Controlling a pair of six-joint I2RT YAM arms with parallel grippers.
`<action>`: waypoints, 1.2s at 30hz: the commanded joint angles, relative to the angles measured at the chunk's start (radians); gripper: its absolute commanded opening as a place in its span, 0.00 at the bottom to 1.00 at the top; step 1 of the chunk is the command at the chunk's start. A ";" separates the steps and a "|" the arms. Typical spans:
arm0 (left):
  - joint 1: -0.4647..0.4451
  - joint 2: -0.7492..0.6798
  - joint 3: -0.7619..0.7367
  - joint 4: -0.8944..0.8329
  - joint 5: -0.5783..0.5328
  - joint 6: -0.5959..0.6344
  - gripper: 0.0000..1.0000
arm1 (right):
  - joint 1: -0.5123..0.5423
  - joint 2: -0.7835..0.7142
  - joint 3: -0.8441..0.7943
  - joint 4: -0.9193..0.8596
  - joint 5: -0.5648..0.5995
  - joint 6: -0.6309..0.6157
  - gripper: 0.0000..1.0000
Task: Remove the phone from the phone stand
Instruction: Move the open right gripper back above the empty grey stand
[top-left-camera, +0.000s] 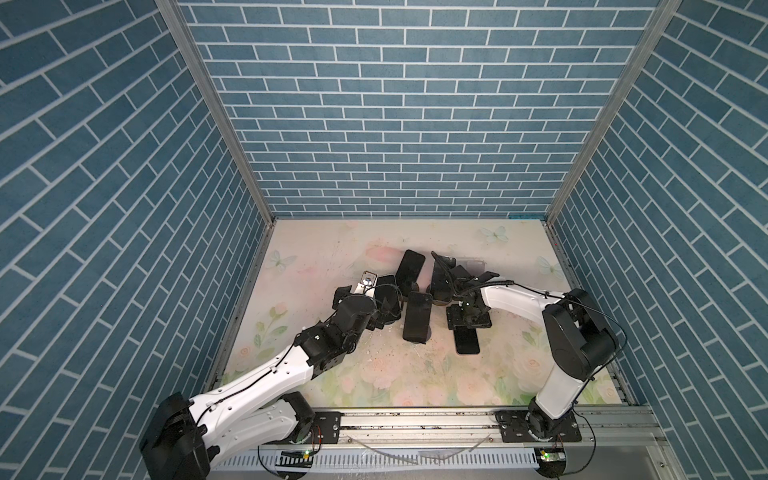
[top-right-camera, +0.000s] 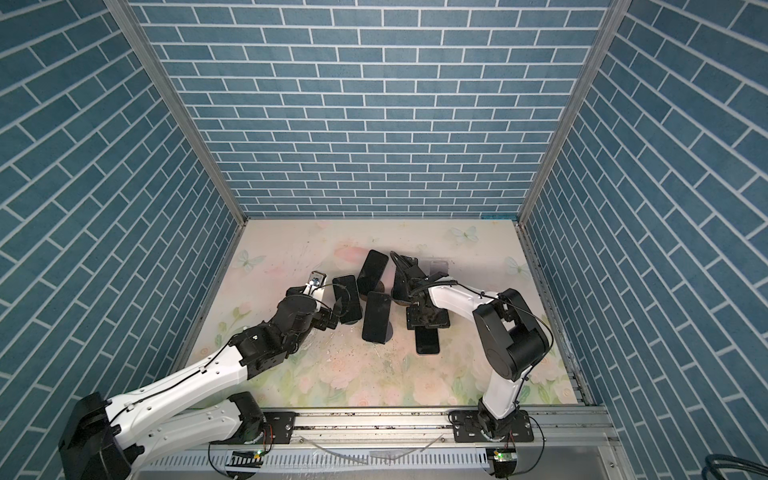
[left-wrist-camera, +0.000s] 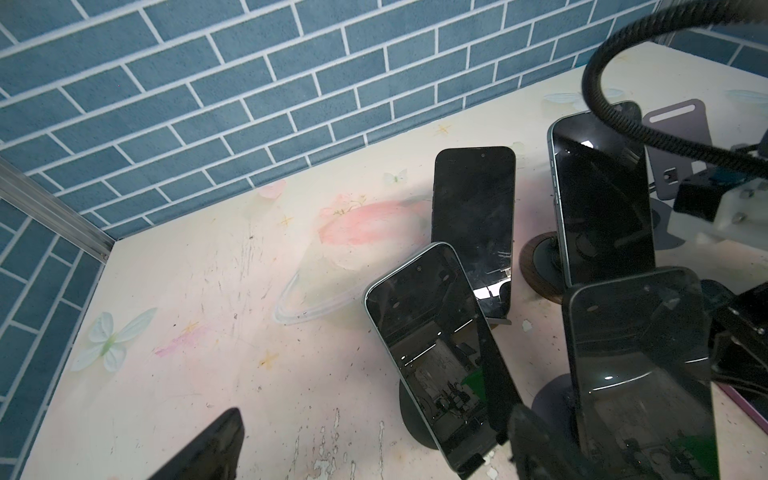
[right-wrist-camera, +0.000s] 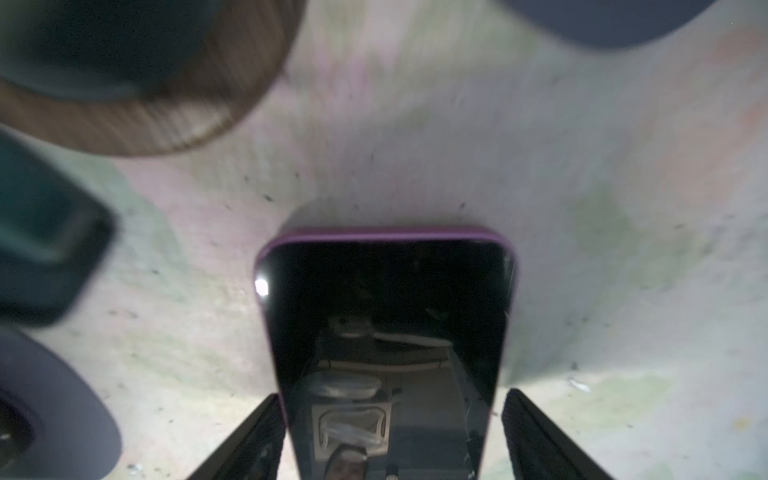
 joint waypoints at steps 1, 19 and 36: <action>-0.006 -0.017 -0.005 -0.014 -0.013 0.004 1.00 | 0.003 -0.113 0.030 0.014 0.096 -0.029 0.85; -0.007 -0.054 -0.005 -0.052 -0.020 -0.029 1.00 | -0.177 -0.131 0.148 0.093 0.144 -0.147 0.90; -0.006 -0.042 0.009 -0.076 -0.033 -0.030 1.00 | -0.232 0.118 0.267 0.217 0.107 -0.136 0.81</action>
